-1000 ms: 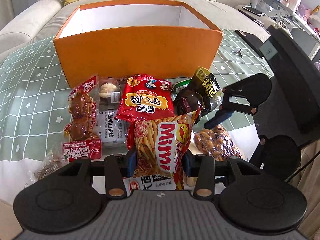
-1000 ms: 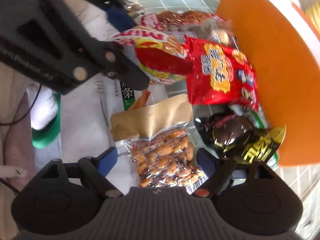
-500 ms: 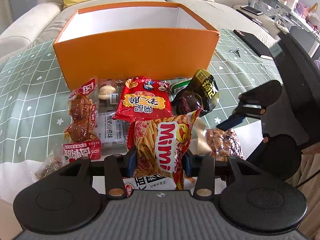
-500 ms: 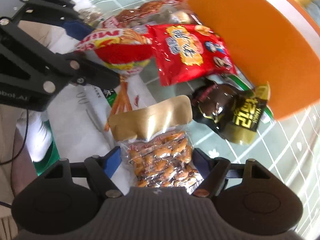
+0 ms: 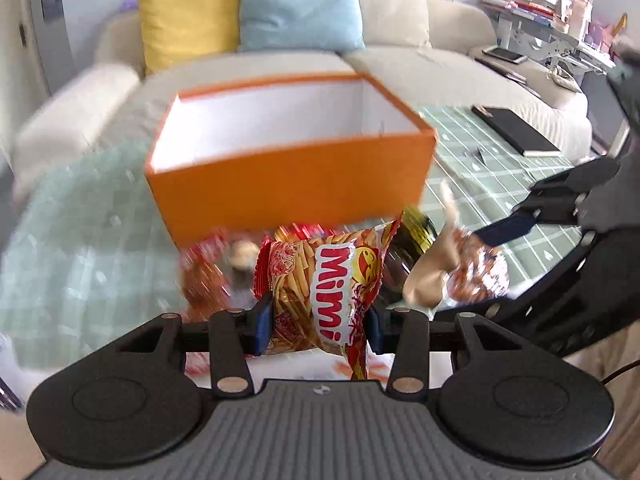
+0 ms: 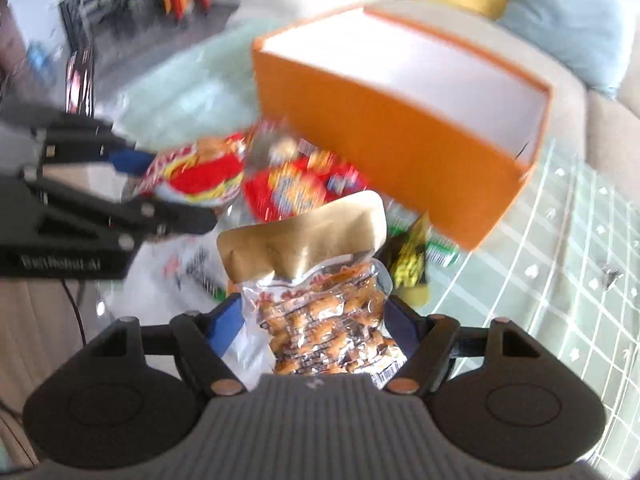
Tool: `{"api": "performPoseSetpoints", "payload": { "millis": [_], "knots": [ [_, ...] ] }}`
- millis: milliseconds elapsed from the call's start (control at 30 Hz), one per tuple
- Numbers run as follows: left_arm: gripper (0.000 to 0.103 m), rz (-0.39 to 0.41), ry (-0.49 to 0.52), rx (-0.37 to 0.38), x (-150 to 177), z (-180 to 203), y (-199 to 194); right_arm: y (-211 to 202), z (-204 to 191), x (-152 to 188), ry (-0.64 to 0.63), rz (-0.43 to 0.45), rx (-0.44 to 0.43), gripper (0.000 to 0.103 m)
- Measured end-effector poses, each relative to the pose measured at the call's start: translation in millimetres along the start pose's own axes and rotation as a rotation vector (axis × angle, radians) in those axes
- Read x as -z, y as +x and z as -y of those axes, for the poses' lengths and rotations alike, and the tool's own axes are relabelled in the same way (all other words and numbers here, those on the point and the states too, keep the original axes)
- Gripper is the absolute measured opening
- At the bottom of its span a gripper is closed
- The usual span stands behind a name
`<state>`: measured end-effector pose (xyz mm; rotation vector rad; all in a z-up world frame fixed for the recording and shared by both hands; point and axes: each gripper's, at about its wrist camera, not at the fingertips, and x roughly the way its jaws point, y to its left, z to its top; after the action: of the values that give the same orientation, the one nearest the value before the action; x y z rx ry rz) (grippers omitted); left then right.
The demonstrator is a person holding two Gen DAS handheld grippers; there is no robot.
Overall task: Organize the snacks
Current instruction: 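Lift both bags and carry them over the orange box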
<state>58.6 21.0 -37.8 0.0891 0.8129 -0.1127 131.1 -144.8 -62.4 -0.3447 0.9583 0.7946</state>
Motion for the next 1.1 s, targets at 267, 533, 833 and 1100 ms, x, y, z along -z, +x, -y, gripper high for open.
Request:
{"api": "performPoseSetpoints", "payload": {
  "millis": [267, 533, 833, 1100],
  "knots": [
    [0.050, 0.108, 0.019, -0.115, -36.4, -22.1, -2.5, -32.5, 18.6, -56.1, 0.089, 0.178, 0.039, 0.073],
    [0.050, 0.196, 0.001, -0.203, -90.0, -45.6, 11.8, -25.0, 34.5, -126.3, 0.147, 0.265, 0.100, 0.073],
    [0.050, 0.144, 0.032, -0.184, -116.9, -60.5, 54.7, 29.9, 62.6, -170.9, 0.291, 0.217, 0.175, 0.074],
    [0.050, -0.038, 0.050, -0.151, -125.3, -77.0, 110.9, 89.5, 77.8, -177.0, 0.360, 0.024, 0.209, 0.074]
  ]
}}
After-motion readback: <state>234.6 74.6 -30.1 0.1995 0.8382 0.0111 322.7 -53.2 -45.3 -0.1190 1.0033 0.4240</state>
